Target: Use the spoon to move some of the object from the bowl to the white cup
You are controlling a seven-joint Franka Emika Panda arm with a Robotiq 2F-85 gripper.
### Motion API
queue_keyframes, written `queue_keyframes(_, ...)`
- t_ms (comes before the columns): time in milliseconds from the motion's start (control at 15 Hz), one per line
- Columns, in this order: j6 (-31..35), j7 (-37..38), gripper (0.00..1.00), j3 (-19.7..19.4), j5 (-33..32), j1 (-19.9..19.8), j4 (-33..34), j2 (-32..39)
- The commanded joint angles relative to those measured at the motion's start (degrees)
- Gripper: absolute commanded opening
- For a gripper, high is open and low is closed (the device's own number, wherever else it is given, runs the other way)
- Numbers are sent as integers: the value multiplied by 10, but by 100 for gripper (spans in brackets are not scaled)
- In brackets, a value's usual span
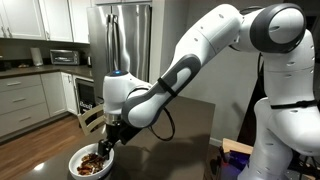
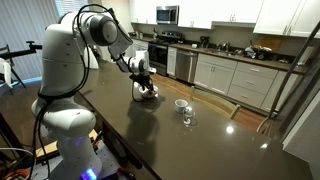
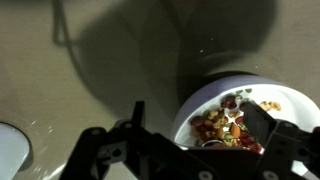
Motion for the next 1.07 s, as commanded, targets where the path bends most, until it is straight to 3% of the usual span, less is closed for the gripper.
queue_keyframes(0,13,65,100,-22,-45,17,-25,-20)
queue_keyframes(400,39,98,100,-17,-20,-1,-45,-34)
queue_keyframes(1000,131,45,100,-4,66,-43,-111,-69)
